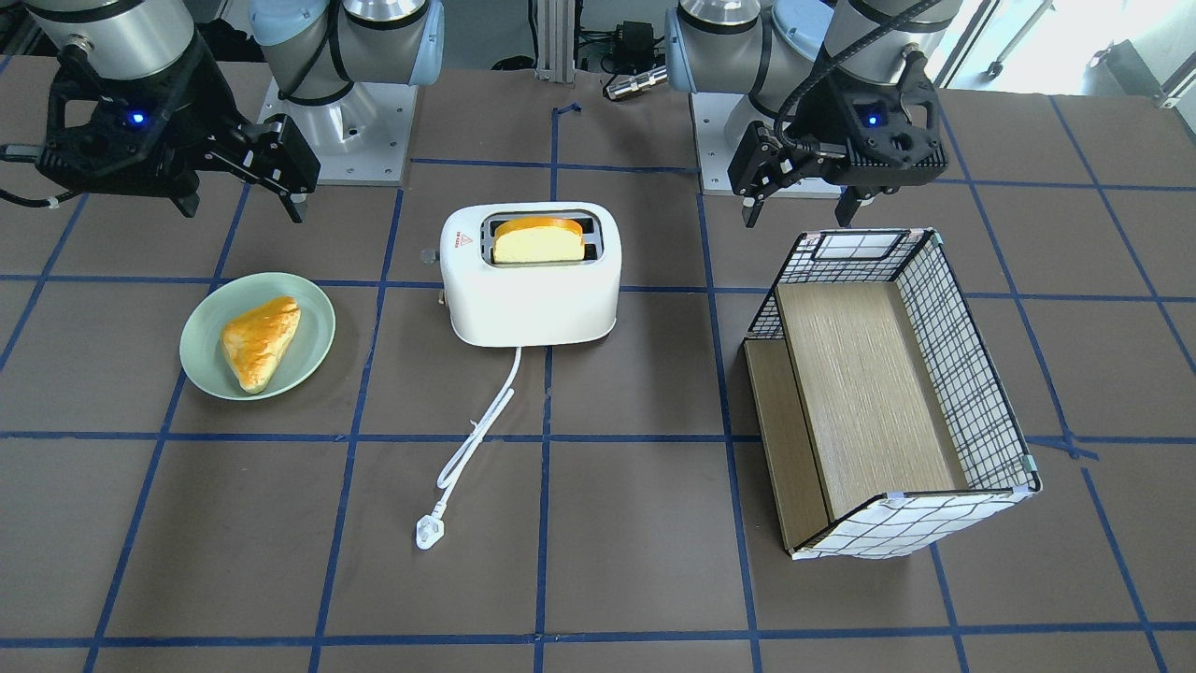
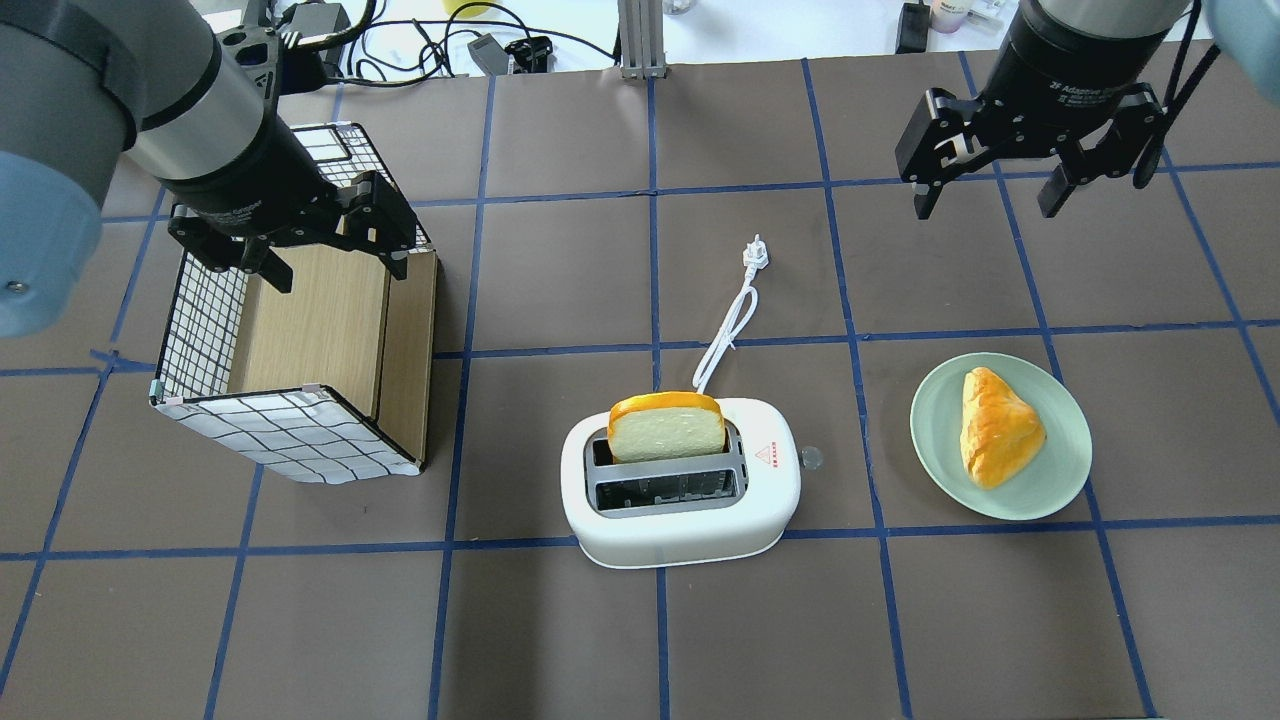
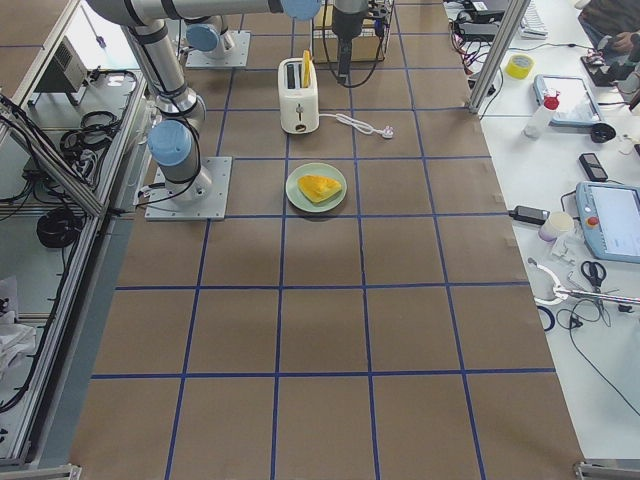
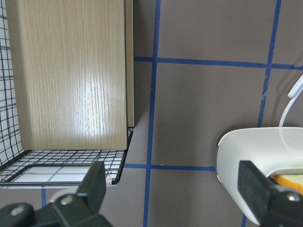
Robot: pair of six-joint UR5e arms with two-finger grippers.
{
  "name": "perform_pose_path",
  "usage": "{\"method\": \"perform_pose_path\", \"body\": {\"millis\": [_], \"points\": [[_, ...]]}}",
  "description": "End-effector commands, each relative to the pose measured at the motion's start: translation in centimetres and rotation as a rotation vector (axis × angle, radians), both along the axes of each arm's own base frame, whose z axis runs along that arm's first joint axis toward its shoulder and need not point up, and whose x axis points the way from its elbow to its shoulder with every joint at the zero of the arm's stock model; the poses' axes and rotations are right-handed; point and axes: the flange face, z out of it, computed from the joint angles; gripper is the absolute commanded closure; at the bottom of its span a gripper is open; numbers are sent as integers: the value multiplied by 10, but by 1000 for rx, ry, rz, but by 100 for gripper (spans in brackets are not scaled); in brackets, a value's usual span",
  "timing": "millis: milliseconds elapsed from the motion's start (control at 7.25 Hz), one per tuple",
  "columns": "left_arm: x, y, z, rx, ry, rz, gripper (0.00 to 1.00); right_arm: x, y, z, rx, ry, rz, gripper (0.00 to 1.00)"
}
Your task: Press toaster with right arm
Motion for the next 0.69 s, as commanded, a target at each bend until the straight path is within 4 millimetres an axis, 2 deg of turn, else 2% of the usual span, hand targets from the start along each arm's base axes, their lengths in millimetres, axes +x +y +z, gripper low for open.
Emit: {"method": "perform_pose_path", "body": {"millis": [0,138,414,552], "points": [[0,0,0,0,1,0,0,0,6,6,-5,0,-8,0],[0,0,0,1,1,0,0,1,22,18,-2,2,-12,1],[0,0,0,1,1,0,0,2,65,23,91,7,-125,20],[0,0,0,1,-1,0,0,3,101,20,137,9,-118,49]]}}
